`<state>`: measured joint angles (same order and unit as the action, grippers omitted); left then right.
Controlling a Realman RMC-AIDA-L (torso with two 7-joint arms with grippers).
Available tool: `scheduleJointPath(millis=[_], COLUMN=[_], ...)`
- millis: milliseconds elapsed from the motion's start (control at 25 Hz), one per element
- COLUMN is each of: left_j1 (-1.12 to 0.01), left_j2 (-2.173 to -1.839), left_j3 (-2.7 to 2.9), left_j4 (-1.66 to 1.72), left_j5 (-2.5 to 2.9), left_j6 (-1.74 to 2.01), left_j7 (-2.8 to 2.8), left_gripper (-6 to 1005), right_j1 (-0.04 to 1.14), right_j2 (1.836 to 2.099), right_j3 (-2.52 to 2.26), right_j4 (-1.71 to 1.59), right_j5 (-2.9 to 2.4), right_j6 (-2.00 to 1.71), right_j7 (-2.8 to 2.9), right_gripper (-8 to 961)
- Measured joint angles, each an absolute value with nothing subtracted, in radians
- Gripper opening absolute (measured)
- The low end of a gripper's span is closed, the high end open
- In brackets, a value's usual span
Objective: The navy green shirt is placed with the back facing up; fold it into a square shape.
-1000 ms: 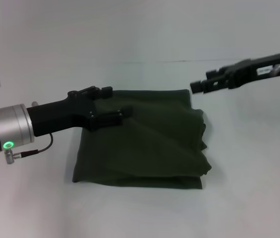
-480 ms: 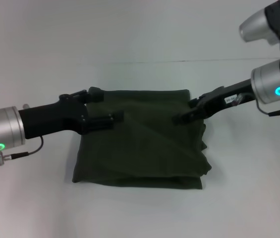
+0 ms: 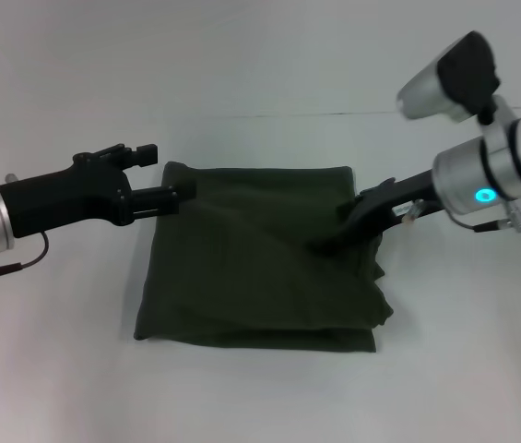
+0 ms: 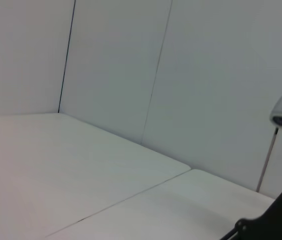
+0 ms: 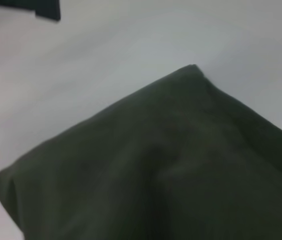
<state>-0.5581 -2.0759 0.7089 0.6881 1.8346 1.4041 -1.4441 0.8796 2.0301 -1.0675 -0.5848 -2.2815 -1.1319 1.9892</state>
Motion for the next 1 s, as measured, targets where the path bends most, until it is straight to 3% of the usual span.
scheduleJointPath(millis=[200,320,840,1000], left_j1=[-0.566,-0.570,-0.578,-0.578], left_j2=[-2.076,-2.076,-2.067,-2.062], left_j3=[0.715,0.716,0.706,0.680], left_j4=[0.692,0.692,0.693,0.693], left_j5=[1.835,1.836,1.836,1.838], left_j6=[1.404,1.404,1.394,1.393], left_j7=[-1.445,-1.445,-1.444,-1.445], left_gripper=[911,911,910,910], right_j1=[0.882,0.887,0.890,0.880], right_j2=[2.071,2.083,2.086,2.077], right_j3=[-1.110,-1.114,-1.111,-1.103], right_j4=[-0.592,-0.594,-0.609,-0.653], right_j5=[-2.350,-2.383,-2.378,-2.325], right_j6=[-1.013,-0.963,-0.789,-0.914], right_j7=[1.970,1.968,1.972,1.940], right_gripper=[915,915,915,915])
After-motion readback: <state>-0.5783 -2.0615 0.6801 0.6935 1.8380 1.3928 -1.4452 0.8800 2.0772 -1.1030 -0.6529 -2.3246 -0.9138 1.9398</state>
